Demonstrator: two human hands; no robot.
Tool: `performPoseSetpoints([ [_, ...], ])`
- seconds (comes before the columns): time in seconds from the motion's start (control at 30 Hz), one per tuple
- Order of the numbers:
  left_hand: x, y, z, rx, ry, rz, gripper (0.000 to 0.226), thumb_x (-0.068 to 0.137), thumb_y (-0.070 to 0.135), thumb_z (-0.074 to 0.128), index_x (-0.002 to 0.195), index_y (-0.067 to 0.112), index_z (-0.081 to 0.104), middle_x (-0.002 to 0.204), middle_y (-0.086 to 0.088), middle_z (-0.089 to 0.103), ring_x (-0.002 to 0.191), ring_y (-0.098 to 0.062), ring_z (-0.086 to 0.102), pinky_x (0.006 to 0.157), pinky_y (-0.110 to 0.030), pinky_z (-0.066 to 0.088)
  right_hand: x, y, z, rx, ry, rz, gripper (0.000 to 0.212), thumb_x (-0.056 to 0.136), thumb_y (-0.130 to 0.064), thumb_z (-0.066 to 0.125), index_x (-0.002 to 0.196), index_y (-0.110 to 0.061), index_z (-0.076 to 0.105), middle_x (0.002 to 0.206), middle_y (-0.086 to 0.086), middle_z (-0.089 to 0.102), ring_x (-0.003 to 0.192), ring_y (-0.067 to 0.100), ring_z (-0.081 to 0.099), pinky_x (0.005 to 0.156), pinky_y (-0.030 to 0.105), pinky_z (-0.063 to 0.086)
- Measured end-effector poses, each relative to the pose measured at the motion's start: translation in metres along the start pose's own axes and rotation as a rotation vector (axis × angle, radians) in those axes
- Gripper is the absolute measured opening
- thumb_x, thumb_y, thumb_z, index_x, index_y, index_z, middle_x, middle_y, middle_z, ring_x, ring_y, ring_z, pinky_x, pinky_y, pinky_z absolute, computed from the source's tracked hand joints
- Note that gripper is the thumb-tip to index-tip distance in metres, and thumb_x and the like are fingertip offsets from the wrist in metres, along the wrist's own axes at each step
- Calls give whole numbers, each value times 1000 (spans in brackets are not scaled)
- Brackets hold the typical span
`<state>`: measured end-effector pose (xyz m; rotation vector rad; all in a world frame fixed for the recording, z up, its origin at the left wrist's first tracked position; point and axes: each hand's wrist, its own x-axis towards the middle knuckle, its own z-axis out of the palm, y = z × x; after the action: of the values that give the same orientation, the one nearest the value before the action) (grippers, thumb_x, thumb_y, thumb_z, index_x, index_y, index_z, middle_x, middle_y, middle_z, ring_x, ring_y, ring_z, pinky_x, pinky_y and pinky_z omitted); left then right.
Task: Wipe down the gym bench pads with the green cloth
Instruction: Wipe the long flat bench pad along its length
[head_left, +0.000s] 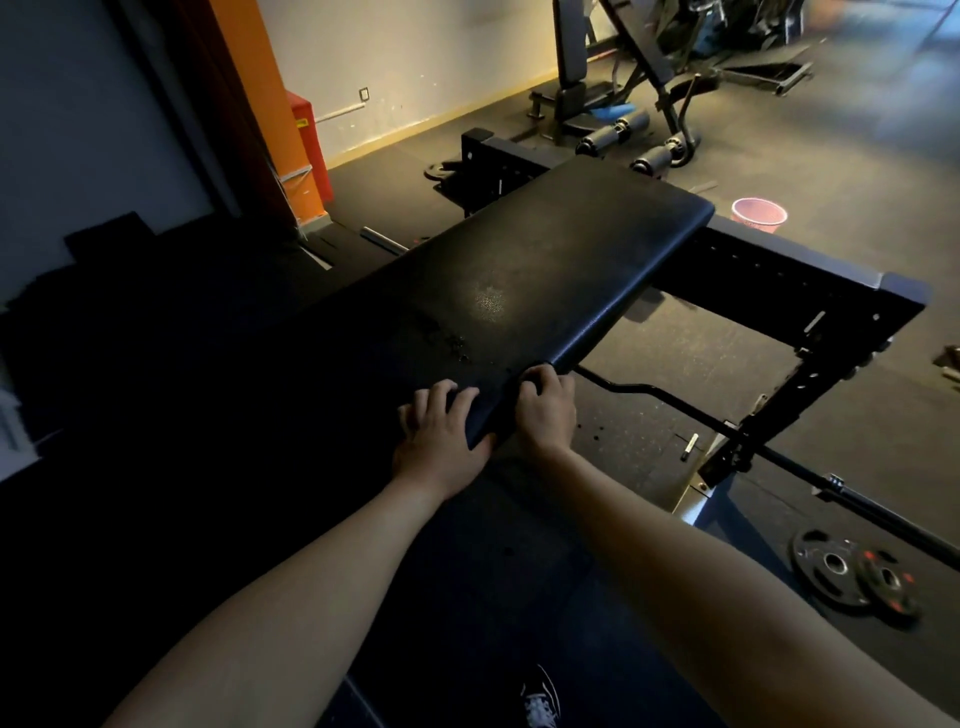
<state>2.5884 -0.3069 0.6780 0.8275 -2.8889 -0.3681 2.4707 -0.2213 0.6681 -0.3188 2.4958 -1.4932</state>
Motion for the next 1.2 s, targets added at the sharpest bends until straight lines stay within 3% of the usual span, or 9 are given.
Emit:
performPoseSetpoints([
  [0.17, 1, -4, 3, -4, 14, 15, 69, 90, 59, 54, 150, 33, 31, 153, 0, 24, 139, -23, 22, 113, -43, 22, -34, 12, 6, -24, -81, -62, 19, 102, -26, 47, 120, -23, 54, 116, 0, 45, 85, 5, 49, 69, 20, 39],
  [0.3, 2, -8, 5, -24, 53, 43, 67, 88, 60, 55, 147, 32, 37, 148, 1, 28, 136, -23, 26, 111, -42, 23, -13, 6, -10, -9, -58, -118, 22, 98, -17, 53, 120, -20, 56, 120, 2, 45, 97, 8, 51, 87, 28, 49],
  [0.43, 4, -8, 7, -40, 92, 55, 66, 87, 61, 55, 144, 31, 41, 145, 1, 31, 132, -22, 29, 110, -41, 24, 22, 2, -15, 147, 118, 44, 25, 100, -12, 49, 123, -19, 53, 128, 3, 39, 111, 19, 49, 94, 33, 48],
  [0.57, 7, -9, 8, -22, 99, 50, 66, 86, 61, 56, 142, 31, 42, 143, 0, 32, 131, -23, 30, 109, -41, 24, 4, 10, 10, 151, 148, 129, 24, 103, -17, 43, 126, -22, 46, 127, 2, 35, 100, 18, 49, 90, 39, 47],
  [0.67, 8, -8, 9, -8, 102, 54, 66, 86, 61, 55, 142, 30, 42, 144, -2, 33, 130, -24, 31, 108, -42, 24, -21, 22, 23, 144, 129, 144, 23, 103, -21, 42, 125, -23, 45, 121, 0, 37, 90, 10, 48, 85, 37, 46],
  [0.8, 6, -9, 7, -29, 94, 66, 65, 88, 60, 55, 144, 30, 42, 145, -3, 33, 133, -24, 30, 109, -42, 22, -61, 41, 36, 166, -36, 113, 15, 97, -30, 50, 111, -35, 49, 117, 1, 55, 100, 19, 60, 89, 49, 55],
  [0.97, 3, -13, 4, -52, 99, 91, 62, 88, 57, 56, 143, 29, 46, 144, 0, 36, 133, -23, 30, 108, -40, 21, -40, 25, 2, 98, 73, -11, 24, 97, -12, 55, 120, -18, 54, 118, 2, 49, 99, 9, 52, 82, 19, 44],
  [1.1, 3, -13, 4, -68, 93, 89, 62, 88, 55, 57, 143, 30, 46, 144, 0, 36, 133, -23, 30, 109, -40, 20, -5, -2, -6, -44, 134, -100, 27, 96, -14, 56, 122, -21, 55, 123, 5, 47, 112, 20, 49, 100, 36, 45],
  [1.2, 4, -12, 2, -78, 81, 77, 63, 87, 55, 58, 144, 31, 46, 144, 0, 35, 134, -22, 29, 109, -40, 21, -6, -10, 1, -274, 72, -133, 26, 96, -24, 55, 122, -21, 57, 122, 7, 49, 107, 24, 51, 91, 35, 47],
])
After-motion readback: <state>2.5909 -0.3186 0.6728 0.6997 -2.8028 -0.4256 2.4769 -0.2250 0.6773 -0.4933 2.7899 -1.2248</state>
